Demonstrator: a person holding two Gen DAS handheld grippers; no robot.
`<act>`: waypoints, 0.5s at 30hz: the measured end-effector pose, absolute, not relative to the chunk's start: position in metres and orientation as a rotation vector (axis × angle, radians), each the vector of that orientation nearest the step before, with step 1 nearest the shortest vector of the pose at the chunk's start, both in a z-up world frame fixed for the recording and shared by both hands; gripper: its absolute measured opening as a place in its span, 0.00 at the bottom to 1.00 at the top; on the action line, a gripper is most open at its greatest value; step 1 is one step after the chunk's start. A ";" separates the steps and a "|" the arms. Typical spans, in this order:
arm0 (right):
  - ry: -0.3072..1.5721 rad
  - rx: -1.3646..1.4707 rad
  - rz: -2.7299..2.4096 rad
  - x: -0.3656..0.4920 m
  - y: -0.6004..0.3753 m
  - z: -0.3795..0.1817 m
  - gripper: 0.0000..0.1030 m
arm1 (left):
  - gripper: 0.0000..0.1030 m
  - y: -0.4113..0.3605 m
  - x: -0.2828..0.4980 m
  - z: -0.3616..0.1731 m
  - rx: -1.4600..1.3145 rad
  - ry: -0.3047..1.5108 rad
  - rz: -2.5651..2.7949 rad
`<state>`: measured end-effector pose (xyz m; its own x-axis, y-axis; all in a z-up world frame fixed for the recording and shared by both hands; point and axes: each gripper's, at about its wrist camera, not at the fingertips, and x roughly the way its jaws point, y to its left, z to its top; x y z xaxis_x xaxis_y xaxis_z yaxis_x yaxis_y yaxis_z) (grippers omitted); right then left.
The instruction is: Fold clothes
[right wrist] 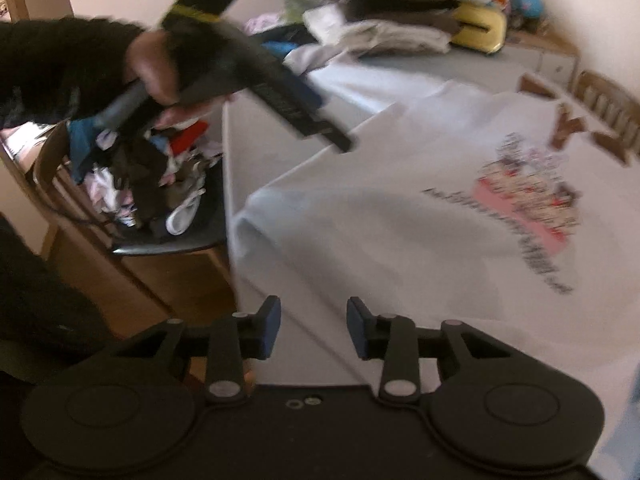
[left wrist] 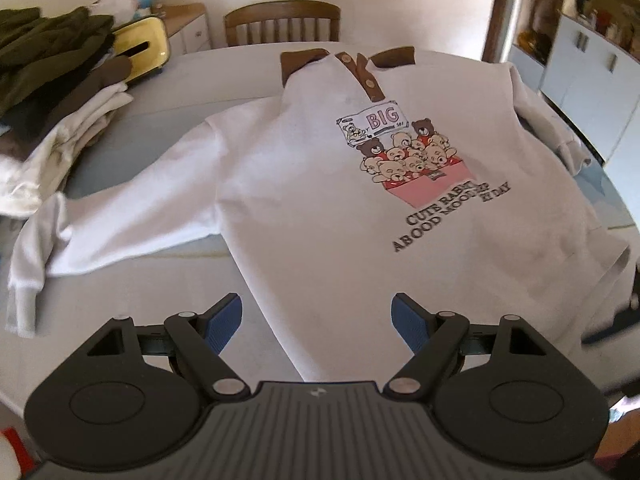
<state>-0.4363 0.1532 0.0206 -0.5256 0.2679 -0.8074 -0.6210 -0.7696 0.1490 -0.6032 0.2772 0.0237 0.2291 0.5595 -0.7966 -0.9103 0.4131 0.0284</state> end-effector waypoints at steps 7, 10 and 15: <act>0.749 -1.133 2.205 -0.490 0.161 -0.001 1.00 | 0.79 0.301 -0.619 -0.008 -0.439 0.904 0.938; 0.823 -1.100 2.146 -0.505 0.168 -0.006 1.00 | 0.79 0.306 -0.626 -0.022 -0.438 0.920 0.878; 0.932 -1.043 2.022 -0.521 0.176 -0.016 1.00 | 0.80 0.306 -0.635 -0.030 -0.412 0.891 0.806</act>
<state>-0.5209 0.1755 -0.0165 -0.4559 0.2335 -0.8589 -0.8046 -0.5206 0.2856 -0.6353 0.3055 -0.0296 0.3702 0.4464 -0.8147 -0.7665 0.6422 0.0036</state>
